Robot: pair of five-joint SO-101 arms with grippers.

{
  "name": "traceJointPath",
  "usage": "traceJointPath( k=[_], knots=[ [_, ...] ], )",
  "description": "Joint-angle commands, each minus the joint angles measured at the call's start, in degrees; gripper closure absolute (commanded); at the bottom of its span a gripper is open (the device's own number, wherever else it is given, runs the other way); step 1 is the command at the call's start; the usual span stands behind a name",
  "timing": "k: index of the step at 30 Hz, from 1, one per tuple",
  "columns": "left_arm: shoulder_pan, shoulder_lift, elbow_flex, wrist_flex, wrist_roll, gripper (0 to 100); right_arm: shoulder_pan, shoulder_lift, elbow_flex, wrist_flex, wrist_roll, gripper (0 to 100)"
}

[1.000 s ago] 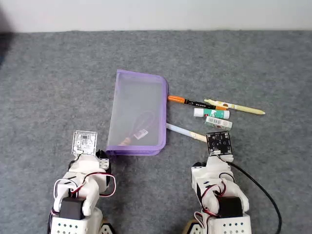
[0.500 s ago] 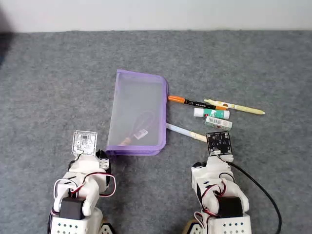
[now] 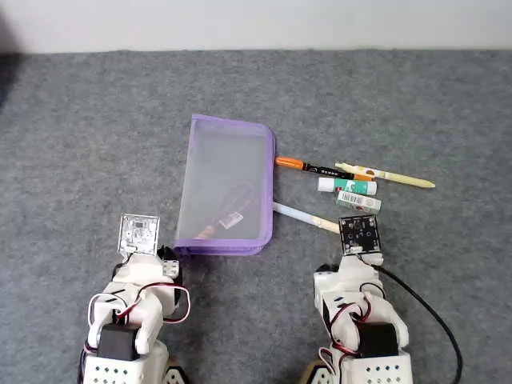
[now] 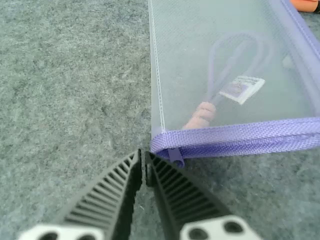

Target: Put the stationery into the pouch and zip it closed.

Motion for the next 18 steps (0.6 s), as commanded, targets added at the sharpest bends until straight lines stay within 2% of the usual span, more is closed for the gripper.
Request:
traceJointPath(
  k=[1, 7, 10, 18],
  knots=[
    [-0.44, -0.09, -0.57, -1.23, -0.26, 99, 0.22, -0.40, -0.18, -6.55, 0.44, 99.1],
    [-0.44, -0.09, -0.57, -1.23, -0.26, 99, -7.43, 0.57, -7.74, -6.37, -1.58, 99.1],
    [-0.44, -0.09, -0.57, -1.23, -0.26, 99, -10.95, 4.00, -7.74, -9.89, -1.93, 99.1],
    [-0.44, -0.09, -0.57, -1.23, -0.26, 99, -14.02, 25.36, -13.71, -17.10, -2.02, 99.1]
  ],
)
